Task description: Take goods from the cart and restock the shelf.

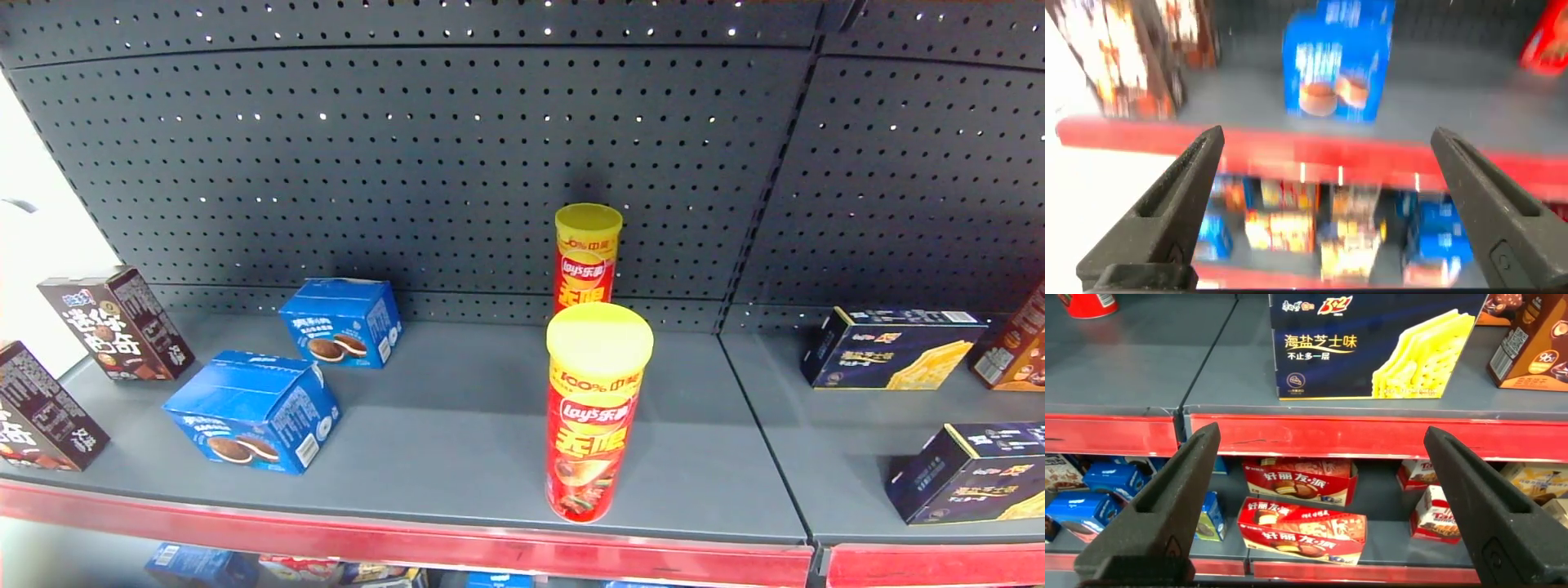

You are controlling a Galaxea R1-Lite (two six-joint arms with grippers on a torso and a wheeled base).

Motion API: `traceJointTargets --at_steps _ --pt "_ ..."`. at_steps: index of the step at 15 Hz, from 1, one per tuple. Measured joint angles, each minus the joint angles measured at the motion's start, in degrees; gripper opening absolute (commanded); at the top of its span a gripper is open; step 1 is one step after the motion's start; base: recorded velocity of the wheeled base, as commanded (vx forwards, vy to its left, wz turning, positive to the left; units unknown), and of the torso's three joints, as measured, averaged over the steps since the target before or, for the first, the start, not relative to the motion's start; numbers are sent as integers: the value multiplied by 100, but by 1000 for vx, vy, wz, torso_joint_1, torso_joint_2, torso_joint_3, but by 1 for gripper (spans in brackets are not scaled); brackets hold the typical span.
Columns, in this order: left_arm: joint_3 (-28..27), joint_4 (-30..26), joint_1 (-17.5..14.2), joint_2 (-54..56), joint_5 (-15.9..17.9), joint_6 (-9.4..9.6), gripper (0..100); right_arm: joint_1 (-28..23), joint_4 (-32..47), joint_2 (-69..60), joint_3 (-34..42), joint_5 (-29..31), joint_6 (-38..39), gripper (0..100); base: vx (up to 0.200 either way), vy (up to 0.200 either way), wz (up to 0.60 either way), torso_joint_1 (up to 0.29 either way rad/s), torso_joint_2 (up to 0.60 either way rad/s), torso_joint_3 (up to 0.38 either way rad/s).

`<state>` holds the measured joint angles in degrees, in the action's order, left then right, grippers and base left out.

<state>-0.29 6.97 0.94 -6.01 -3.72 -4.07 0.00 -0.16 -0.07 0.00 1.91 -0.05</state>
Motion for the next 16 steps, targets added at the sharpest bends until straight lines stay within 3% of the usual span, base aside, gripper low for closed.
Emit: traceJointTargets --at_steps 1,5,7,8,10,11,12,14,16 --pt "9 -82 -34 211 41 -156 100 0 0 0 0 0 2 100 0 0 0 0 0 0" --pt "29 -293 -67 530 143 -172 100 0 0 0 0 0 5 100 0 0 0 0 0 0" --pt "29 -304 -67 579 603 -172 100 0 0 0 0 0 0 100 0 0 0 0 0 0" --pt "29 -310 -67 585 795 -150 100 0 0 0 0 0 2 100 0 0 0 0 0 0" --pt "29 -315 -73 596 1003 71 100 0 0 0 0 0 0 100 0 0 0 0 0 0" --pt "29 -330 -76 599 985 336 100 0 0 0 0 0 2 100 0 0 0 0 0 0" --pt "29 -336 -76 599 722 407 100 0 2 0 0 -2 0 100 0 0 0 0 0 0" --pt "29 -616 -76 601 -161 429 100 0 0 0 0 0 0 100 0 0 0 0 0 0" --pt "18 -702 -73 599 -148 405 100 0 2 0 0 0 0 100 0 0 0 0 0 0"
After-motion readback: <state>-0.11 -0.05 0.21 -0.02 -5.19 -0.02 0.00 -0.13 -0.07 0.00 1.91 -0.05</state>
